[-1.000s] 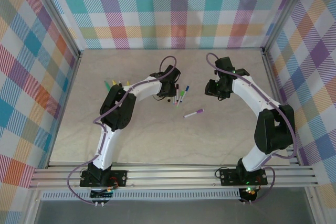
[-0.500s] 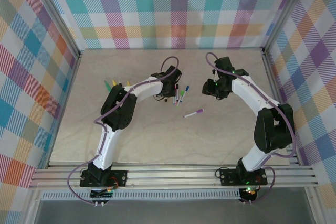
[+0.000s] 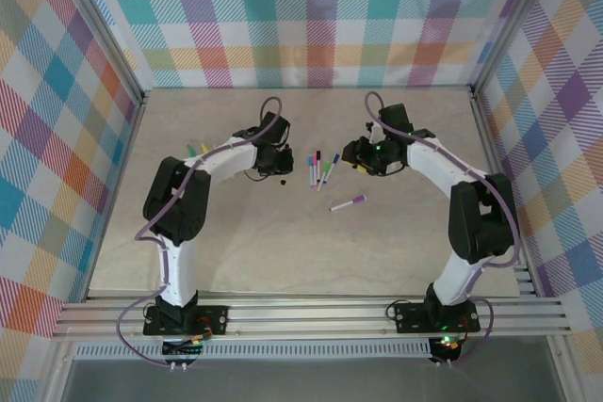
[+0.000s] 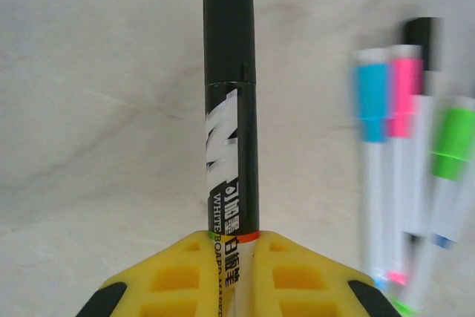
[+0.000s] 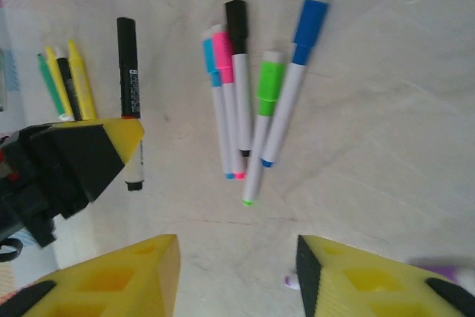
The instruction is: Open the pen caps
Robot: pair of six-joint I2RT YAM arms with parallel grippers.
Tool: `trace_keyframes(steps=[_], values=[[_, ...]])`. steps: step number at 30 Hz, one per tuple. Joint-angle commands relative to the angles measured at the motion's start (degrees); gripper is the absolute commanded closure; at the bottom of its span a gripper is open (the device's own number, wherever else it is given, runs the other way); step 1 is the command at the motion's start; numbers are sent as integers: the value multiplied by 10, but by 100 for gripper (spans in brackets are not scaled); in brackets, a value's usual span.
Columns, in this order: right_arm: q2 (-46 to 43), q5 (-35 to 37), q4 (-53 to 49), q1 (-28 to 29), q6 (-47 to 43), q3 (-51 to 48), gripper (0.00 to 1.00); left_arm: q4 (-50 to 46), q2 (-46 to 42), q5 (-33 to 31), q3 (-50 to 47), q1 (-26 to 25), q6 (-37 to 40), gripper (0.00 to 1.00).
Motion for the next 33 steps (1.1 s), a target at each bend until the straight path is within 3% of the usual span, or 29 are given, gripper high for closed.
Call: trace_keyframes(steps=[1, 8, 14, 24, 28, 33], values=[[32, -67, 74, 11, 45, 8, 48, 39, -45, 132, -20, -3, 16, 100], [64, -101, 170, 30, 110, 4, 42, 69, -57, 249, -34, -4, 16, 100], [75, -113, 241, 33, 154, -16, 39, 71, -58, 274, -39, -11, 19, 100], [118, -112, 234, 40, 162, 23, 42, 56, -68, 296, -31, -27, 31, 100], [131, -113, 230, 41, 165, 39, 59, 43, -63, 301, -24, -35, 39, 100], [132, -110, 218, 41, 160, 43, 97, 28, -61, 292, -27, -36, 47, 100]])
